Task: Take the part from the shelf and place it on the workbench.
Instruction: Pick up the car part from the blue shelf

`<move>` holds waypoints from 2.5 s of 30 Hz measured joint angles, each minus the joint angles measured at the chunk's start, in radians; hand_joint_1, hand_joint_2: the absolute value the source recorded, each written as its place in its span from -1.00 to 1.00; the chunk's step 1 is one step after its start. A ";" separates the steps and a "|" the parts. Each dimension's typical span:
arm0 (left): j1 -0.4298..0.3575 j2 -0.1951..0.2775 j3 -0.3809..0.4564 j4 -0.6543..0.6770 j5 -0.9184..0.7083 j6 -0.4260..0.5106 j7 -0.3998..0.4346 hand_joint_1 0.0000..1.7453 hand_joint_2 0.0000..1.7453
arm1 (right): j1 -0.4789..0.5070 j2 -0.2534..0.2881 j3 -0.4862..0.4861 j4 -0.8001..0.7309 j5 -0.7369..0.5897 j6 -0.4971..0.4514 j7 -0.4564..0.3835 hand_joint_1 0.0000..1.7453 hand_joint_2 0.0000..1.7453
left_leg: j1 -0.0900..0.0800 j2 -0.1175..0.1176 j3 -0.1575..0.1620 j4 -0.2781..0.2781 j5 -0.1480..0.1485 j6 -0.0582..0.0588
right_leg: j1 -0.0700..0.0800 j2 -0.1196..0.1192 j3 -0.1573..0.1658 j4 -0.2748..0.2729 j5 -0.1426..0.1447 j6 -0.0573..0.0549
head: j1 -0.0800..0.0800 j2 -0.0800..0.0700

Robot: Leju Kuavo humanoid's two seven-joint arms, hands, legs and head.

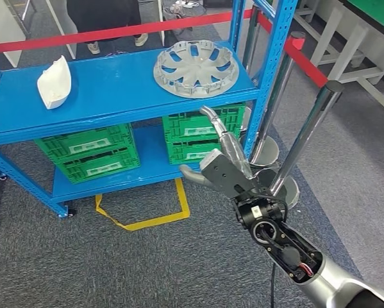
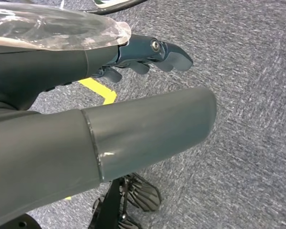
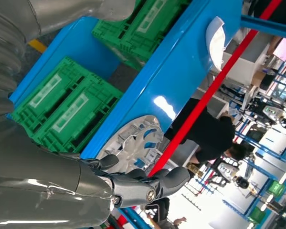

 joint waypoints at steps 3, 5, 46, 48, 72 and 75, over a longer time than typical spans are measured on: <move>-0.006 -0.002 0.000 0.000 -0.004 0.000 0.001 -1.00 -1.00 | 0.013 0.002 -0.012 0.000 -0.011 -0.003 -0.009 -1.00 1.00 | 0.000 0.000 0.000 0.000 0.000 0.000 | 0.000 0.000 0.000 0.000 0.000 0.000 | 0.000 0.000; -0.008 -0.003 0.000 0.000 -0.010 0.000 0.001 -1.00 -1.00 | 0.022 0.004 -0.019 -0.001 -0.032 -0.002 -0.017 -1.00 1.00 | 0.000 0.000 0.000 0.000 0.000 0.000 | 0.000 0.000 0.000 0.000 0.000 0.000 | 0.000 0.000; -0.034 0.021 -0.001 0.000 -0.013 -0.100 0.006 -1.00 -1.00 | -0.123 0.051 -0.085 0.061 -0.105 0.201 0.005 -1.00 1.00 | 0.001 0.000 -0.002 0.000 0.003 -0.001 | 0.002 0.000 -0.002 0.000 0.003 -0.003 | 0.000 0.000; -0.034 0.021 -0.001 0.000 -0.013 -0.099 0.006 -1.00 -1.00 | -0.123 0.051 -0.085 0.061 -0.109 0.196 0.009 -1.00 1.00 | 0.001 0.000 -0.002 0.000 0.003 -0.001 | 0.002 0.000 -0.002 0.000 0.003 -0.003 | 0.000 0.000; -0.042 0.005 -0.001 0.000 -0.006 -0.078 0.007 -1.00 -1.00 | -0.127 0.041 -0.084 0.061 -0.115 0.182 0.028 -1.00 1.00 | 0.001 0.000 -0.002 0.000 0.003 -0.001 | 0.002 0.000 -0.002 0.000 0.003 -0.003 | 0.000 0.000; -0.045 0.003 -0.001 0.000 -0.006 -0.078 0.006 -1.00 -1.00 | -0.127 0.038 -0.084 0.061 -0.116 0.178 0.029 -1.00 1.00 | 0.001 0.000 -0.002 0.000 0.003 -0.001 | 0.002 0.000 -0.002 0.000 0.003 -0.003 | 0.000 0.000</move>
